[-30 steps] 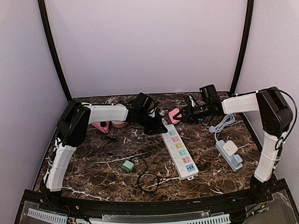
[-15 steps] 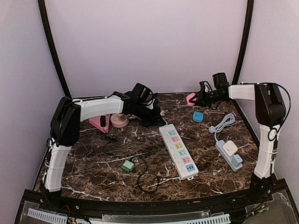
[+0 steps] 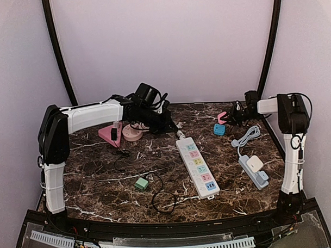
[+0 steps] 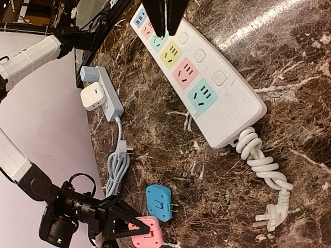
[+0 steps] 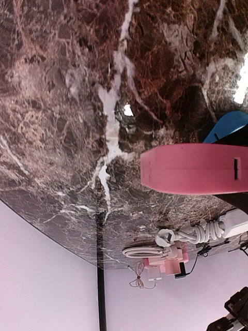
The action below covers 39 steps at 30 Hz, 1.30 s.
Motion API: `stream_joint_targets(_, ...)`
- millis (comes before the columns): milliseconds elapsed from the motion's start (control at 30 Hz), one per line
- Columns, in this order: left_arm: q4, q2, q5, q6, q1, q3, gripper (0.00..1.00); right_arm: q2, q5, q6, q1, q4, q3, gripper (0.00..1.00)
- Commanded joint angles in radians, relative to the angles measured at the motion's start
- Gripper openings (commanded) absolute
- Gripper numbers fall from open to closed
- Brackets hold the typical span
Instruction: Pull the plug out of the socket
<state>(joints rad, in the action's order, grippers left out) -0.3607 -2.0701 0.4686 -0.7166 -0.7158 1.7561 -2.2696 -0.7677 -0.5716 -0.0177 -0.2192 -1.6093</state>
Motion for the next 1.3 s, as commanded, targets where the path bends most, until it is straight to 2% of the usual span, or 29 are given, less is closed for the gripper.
stream_joint_targets(0,0.003,0.042,-0.012,0.009,-0.001,-0.039,0.02,-0.012,-0.060,-0.030,0.047,0.051,0.008,0.07)
stream_joint_targets(100,0.012,0.040,-0.010,0.003,-0.001,-0.046,0.02,-0.002,-0.059,-0.042,0.058,0.057,0.021,0.13)
stream_joint_targets(333,0.013,0.041,-0.010,0.002,-0.001,-0.048,0.02,0.027,0.054,0.023,0.064,-0.068,0.004,0.24)
stream_joint_targets(433,0.017,0.040,-0.009,0.000,0.001,-0.051,0.03,0.047,0.100,0.046,0.069,-0.101,0.011,0.36)
stream_joint_targets(567,0.022,0.040,-0.009,-0.001,0.001,-0.052,0.03,0.085,0.146,0.067,0.071,-0.119,0.029,0.46)
stream_joint_targets(967,0.033,0.039,-0.003,-0.002,0.002,-0.058,0.03,0.219,0.287,0.136,0.074,-0.170,0.093,0.57)
stream_joint_targets(1267,0.053,0.028,0.024,-0.001,0.004,-0.047,0.03,0.437,0.342,0.165,0.053,-0.165,0.291,0.64)
